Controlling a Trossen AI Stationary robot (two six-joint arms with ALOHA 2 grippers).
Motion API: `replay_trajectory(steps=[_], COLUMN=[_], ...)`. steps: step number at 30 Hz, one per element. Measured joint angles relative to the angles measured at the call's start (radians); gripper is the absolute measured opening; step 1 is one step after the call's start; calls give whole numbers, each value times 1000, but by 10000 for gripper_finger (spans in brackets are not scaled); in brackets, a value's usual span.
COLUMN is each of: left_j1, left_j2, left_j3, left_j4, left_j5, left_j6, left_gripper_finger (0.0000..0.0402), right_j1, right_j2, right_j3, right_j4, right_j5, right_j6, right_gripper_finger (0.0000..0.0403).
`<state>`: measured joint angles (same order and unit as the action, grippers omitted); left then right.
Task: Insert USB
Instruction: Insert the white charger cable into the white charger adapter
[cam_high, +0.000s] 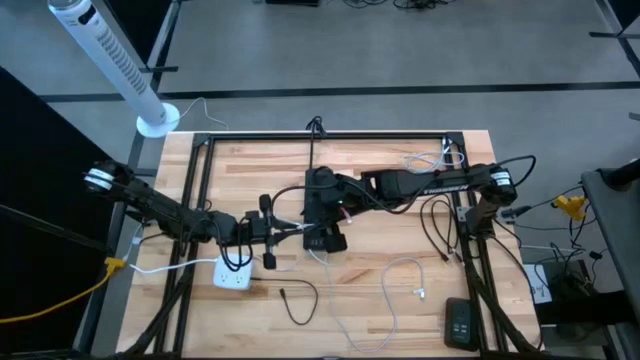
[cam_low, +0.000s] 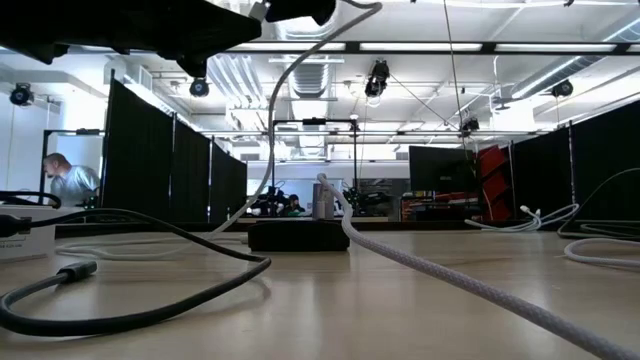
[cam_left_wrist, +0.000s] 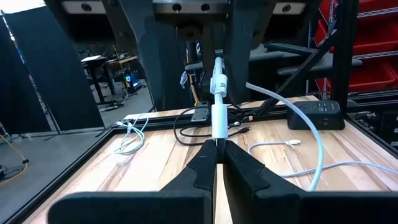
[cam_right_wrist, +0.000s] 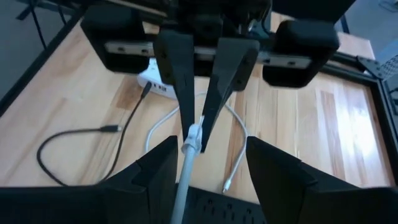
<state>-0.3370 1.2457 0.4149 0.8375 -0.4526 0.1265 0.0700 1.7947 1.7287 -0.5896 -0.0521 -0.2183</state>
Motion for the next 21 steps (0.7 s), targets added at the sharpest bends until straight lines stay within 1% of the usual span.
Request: replay_trajectory(steps=[8,21], left_j1=[1,4], left_j2=[0,0], left_j3=[1,1], left_j4=[-5,-8], left_j5=[0,0], left_j6=[0,-4], left_gripper_finger=[5,5], right_j1=[0,2], right_j2=[11,15], right_j3=[2,2], right_j4=[5,5], right_j5=[0,0], right_j6=[-4,9], right_gripper_finger=[166,136])
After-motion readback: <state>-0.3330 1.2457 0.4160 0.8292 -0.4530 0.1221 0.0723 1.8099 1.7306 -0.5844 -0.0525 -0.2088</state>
